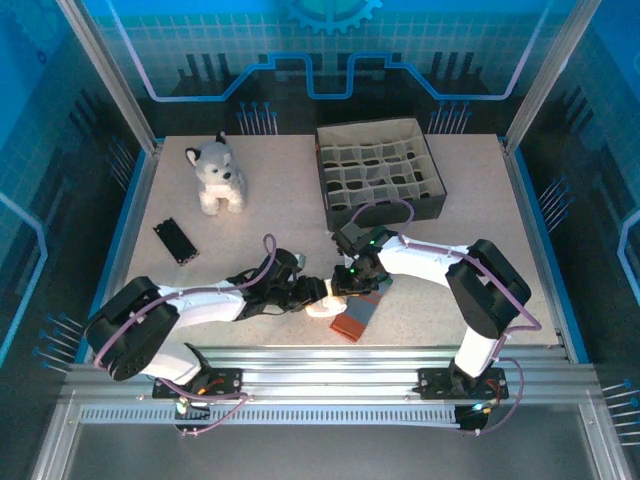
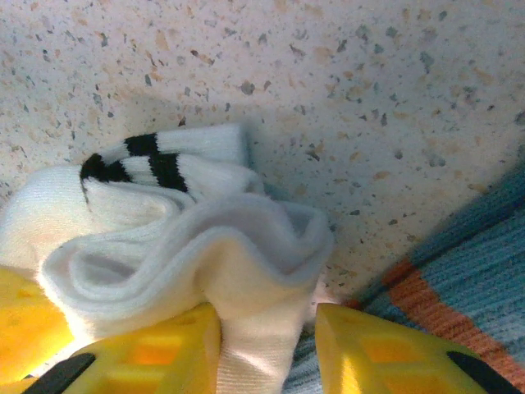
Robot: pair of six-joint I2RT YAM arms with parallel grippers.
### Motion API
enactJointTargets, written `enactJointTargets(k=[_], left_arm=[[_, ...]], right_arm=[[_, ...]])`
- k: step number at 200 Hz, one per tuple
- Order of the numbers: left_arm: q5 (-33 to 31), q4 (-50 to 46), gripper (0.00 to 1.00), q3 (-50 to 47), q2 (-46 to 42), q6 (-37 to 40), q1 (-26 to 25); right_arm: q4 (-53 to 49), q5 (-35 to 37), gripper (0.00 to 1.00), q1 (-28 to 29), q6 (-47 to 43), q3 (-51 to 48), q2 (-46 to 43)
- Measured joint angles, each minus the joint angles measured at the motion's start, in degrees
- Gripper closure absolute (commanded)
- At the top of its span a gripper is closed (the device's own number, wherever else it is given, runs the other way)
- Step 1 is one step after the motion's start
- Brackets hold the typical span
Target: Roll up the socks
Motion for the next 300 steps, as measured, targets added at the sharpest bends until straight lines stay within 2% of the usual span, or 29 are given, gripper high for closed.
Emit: enactJointTargets(k=[64, 126, 189, 211, 242, 267, 300], left_arm=[[2.91, 6.03, 0.66, 0.00, 4.33, -0.22, 0.22], [2.89, 6.23, 0.86, 0.24, 6.97, -0.20, 0.33], [1.07, 0.96, 0.89, 1.99, 6.45, 0.72, 0.33], [0.85, 0.13, 0.89, 2.12, 6.40, 0.96, 0.39], [0.94, 0.07, 0.89, 2.12, 6.40, 0.98, 0.79], [0.98, 0.15, 0.90, 2.03, 6.40, 1.09, 1.44], [1.70, 1.03, 0.90, 1.27, 6.40, 1.11, 2.25]], right_arm=[[-0.02, 0.00, 0.65, -0.02, -0.13, 0.02, 0.31], [0.24, -0.85, 0.65, -0.13, -0.09, 0.00, 0.20], [1.11, -1.31, 0.60, -1.60, -0.11, -2.25, -5.86], [3.85, -2.89, 0.60, -2.95, -0.02, -5.42, -9.88], [12.70, -7.28, 0.59, -6.03, 1.73, -14.23, -14.88], [18.16, -10.01, 0.59, -6.84, 3.74, -18.86, -14.97], [24.52, -12.37, 0.60, -6.84, 5.33, -19.93, -13.75]])
